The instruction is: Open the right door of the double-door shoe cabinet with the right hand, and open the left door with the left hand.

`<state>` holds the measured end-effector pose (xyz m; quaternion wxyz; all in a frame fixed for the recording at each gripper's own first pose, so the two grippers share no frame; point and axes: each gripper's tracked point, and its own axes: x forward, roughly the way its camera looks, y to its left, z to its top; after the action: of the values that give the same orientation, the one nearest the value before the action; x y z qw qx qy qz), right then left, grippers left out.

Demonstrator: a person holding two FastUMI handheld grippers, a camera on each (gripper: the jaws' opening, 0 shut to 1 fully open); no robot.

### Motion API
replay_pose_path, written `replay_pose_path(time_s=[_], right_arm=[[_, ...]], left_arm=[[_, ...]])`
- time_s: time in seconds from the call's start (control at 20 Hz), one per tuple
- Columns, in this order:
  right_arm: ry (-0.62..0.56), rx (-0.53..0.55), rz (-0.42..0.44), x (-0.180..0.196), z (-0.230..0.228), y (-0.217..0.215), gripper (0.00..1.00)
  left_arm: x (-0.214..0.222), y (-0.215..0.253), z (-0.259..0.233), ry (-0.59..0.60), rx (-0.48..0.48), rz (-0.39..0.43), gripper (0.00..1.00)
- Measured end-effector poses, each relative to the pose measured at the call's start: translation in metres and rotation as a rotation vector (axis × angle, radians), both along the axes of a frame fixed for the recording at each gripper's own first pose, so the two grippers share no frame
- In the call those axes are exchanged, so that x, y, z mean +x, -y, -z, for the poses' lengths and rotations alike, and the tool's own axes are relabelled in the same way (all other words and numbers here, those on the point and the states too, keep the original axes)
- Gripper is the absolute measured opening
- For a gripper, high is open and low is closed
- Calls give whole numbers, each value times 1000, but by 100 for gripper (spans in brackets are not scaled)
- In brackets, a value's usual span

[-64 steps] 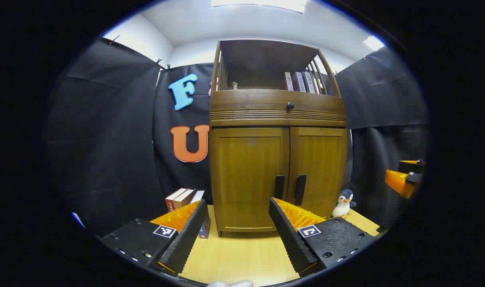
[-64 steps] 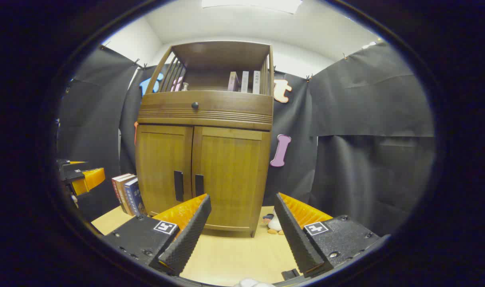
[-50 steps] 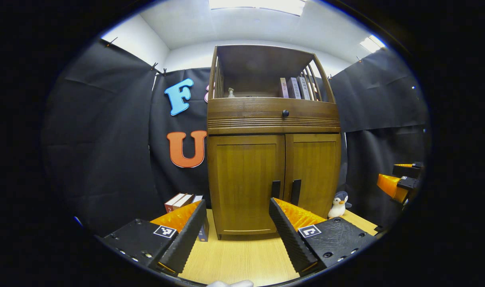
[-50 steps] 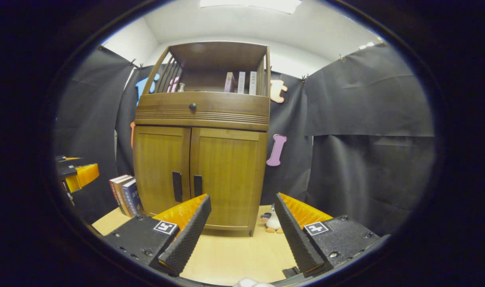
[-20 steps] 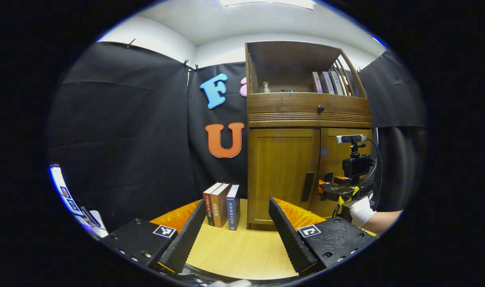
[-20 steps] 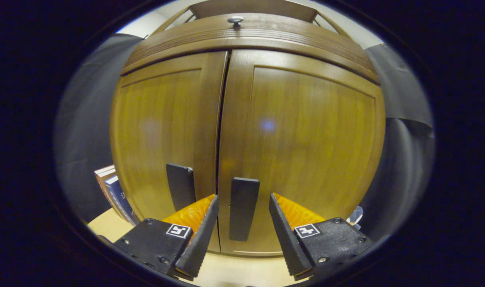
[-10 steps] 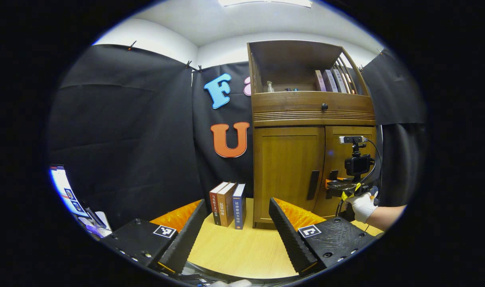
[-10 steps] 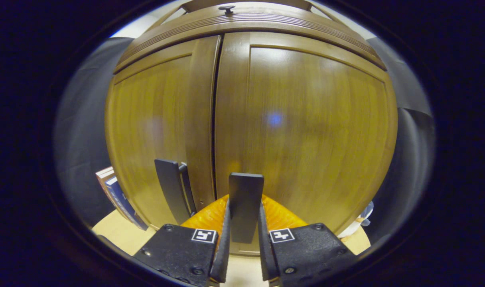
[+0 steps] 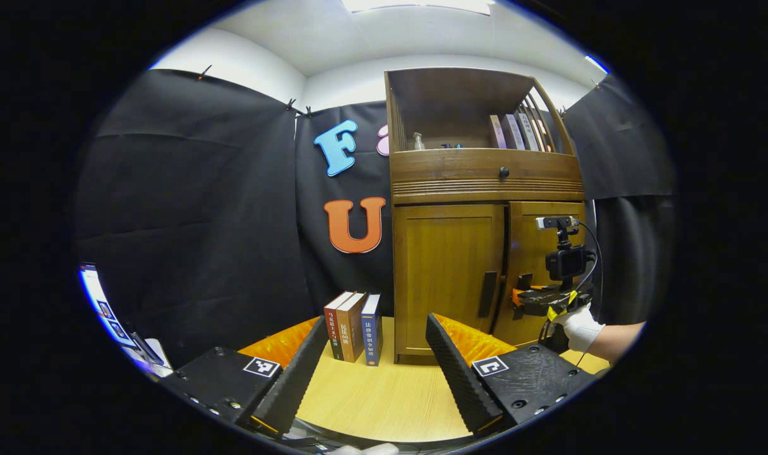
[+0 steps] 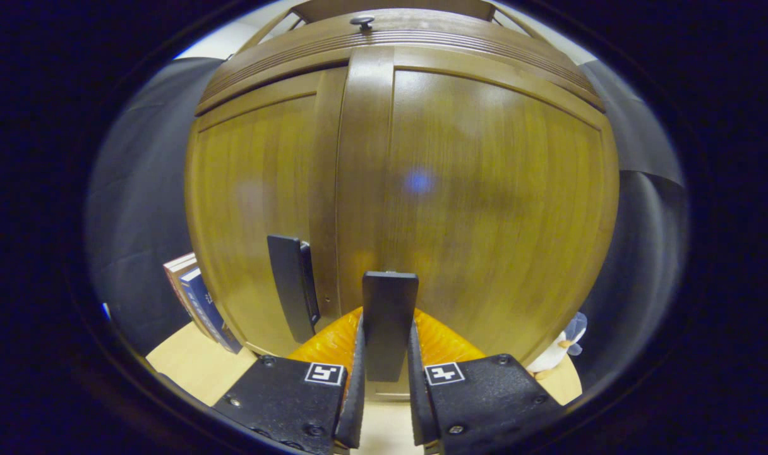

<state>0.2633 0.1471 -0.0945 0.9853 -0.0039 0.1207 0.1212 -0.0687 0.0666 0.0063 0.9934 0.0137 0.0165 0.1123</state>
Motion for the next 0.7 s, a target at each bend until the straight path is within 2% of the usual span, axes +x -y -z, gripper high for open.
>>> replay_pose_path(time_s=[0.5,0.7], right_arm=[[-13,-16,-10,-53,0,28,33],[-2,-35,6,-76,2,44,34]], left_arm=[[-3,-3,3,20,-5,57,95],[6,7,4,18,-2,114,95]])
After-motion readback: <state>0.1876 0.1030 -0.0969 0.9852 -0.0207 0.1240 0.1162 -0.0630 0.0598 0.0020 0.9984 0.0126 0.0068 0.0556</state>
